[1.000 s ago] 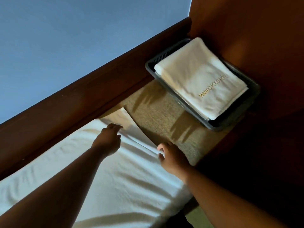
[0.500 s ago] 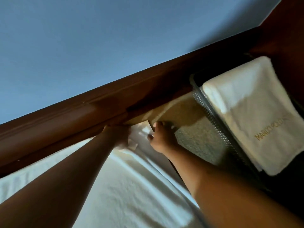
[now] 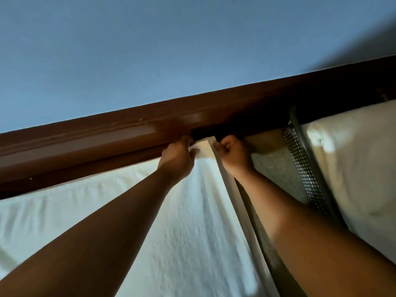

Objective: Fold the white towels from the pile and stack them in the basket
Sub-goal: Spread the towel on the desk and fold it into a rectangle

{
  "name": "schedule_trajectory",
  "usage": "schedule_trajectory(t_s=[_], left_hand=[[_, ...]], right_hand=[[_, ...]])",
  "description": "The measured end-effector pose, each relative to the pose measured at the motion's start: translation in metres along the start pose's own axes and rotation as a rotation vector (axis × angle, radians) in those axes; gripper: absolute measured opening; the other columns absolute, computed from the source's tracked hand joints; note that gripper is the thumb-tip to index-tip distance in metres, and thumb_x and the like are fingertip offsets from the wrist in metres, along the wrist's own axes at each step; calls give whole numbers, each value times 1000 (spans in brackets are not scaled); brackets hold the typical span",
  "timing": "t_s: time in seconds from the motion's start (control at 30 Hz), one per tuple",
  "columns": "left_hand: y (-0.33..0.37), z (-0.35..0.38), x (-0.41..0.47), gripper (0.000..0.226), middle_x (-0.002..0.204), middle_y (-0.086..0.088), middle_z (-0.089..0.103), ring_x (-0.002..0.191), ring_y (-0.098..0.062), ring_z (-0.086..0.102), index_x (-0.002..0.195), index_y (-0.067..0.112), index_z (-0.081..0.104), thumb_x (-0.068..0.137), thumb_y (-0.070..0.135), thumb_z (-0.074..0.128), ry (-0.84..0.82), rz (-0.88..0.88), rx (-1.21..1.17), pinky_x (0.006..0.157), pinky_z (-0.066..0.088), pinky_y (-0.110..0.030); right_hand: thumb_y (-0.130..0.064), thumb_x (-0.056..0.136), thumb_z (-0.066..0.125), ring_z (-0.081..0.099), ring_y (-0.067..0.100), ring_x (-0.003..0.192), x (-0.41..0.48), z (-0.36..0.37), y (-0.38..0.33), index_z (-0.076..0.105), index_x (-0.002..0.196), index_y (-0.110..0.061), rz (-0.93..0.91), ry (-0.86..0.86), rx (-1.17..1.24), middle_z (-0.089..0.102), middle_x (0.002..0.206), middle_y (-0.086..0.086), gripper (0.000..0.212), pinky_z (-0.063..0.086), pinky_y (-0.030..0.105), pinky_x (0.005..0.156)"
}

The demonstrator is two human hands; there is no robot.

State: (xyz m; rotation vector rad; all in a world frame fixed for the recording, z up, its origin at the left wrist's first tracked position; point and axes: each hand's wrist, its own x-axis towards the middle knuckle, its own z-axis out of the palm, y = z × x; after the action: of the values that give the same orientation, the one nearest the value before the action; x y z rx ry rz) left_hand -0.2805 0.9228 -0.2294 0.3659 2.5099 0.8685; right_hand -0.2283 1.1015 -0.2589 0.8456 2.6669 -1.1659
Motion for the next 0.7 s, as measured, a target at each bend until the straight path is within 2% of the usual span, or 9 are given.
schedule_trajectory(t_s=[0.07, 0.13, 0.2, 0.27, 0.37, 0.47, 0.57, 0.63, 0.7], left_hand=[[2, 5, 7, 32, 121, -11, 69, 114, -37, 62, 128, 16, 59, 100, 31, 58, 15, -14, 12, 98, 50, -48], [5, 11, 15, 32, 123, -10, 69, 117, -36, 61, 129, 18, 61, 99, 29, 58, 23, -36, -5, 101, 48, -48], [8, 16, 21, 33, 125, -8, 69, 120, -34, 60, 129, 19, 63, 98, 29, 60, 32, -56, -21, 103, 47, -47], [12, 19, 24, 32, 124, -6, 70, 119, -33, 61, 127, 21, 65, 97, 30, 63, 49, -65, -38, 104, 46, -45], [15, 21, 23, 32, 120, -5, 70, 115, -32, 62, 123, 19, 64, 93, 31, 68, 71, 0, -25, 99, 48, -43], [-6, 19, 2, 50, 126, -11, 61, 115, -35, 58, 131, 15, 53, 89, 34, 72, 86, 118, 212, 97, 45, -45], [-53, 7, -41, 68, 137, -20, 53, 121, -42, 53, 148, 10, 41, 92, 38, 68, 207, 142, 426, 105, 42, -52], [-89, -3, -78, 67, 144, -20, 48, 128, -43, 48, 152, 12, 37, 96, 41, 60, 237, 126, 454, 110, 39, -54], [-122, -14, -122, 63, 150, -16, 43, 132, -40, 43, 151, 15, 37, 97, 46, 48, 207, 79, 447, 111, 37, -55]], right_hand=[[-57, 97, 51, 55, 18, 63, -12, -4, 2, 56, 79, -13, 90, -163, 226, 53, 67, 4, 48, 42, 33, 60], [-66, 88, 58, 48, 19, 61, -22, -6, 9, 52, 75, -9, 73, -299, 274, 46, 67, 6, 59, 35, 30, 60], [-46, 90, 66, 42, 15, 60, -26, -10, 18, 48, 72, -14, 24, -344, 102, 42, 63, 1, 41, 31, 30, 59], [-33, 96, 61, 46, 16, 60, -23, -11, 25, 49, 71, -18, 43, -232, -20, 48, 62, -3, 31, 34, 29, 59], [-25, 98, 54, 39, 21, 58, -16, -6, 32, 37, 64, -17, 85, -58, -27, 38, 58, -2, 39, 27, 31, 55], [-23, 98, 52, 44, 23, 62, -12, 1, 29, 37, 65, -17, 97, -18, -95, 41, 60, 0, 37, 26, 30, 54], [-25, 98, 56, 62, 32, 83, -15, 5, 21, 54, 83, -14, 90, 12, -190, 62, 85, 13, 19, 43, 33, 68], [-22, 97, 58, 61, 39, 100, -25, 10, 13, 55, 102, -9, 87, 85, -262, 62, 109, 20, 14, 47, 39, 77], [-13, 91, 62, 57, 40, 107, -50, 16, 0, 54, 115, -9, 46, 165, -368, 54, 125, 19, 26, 48, 41, 82]])
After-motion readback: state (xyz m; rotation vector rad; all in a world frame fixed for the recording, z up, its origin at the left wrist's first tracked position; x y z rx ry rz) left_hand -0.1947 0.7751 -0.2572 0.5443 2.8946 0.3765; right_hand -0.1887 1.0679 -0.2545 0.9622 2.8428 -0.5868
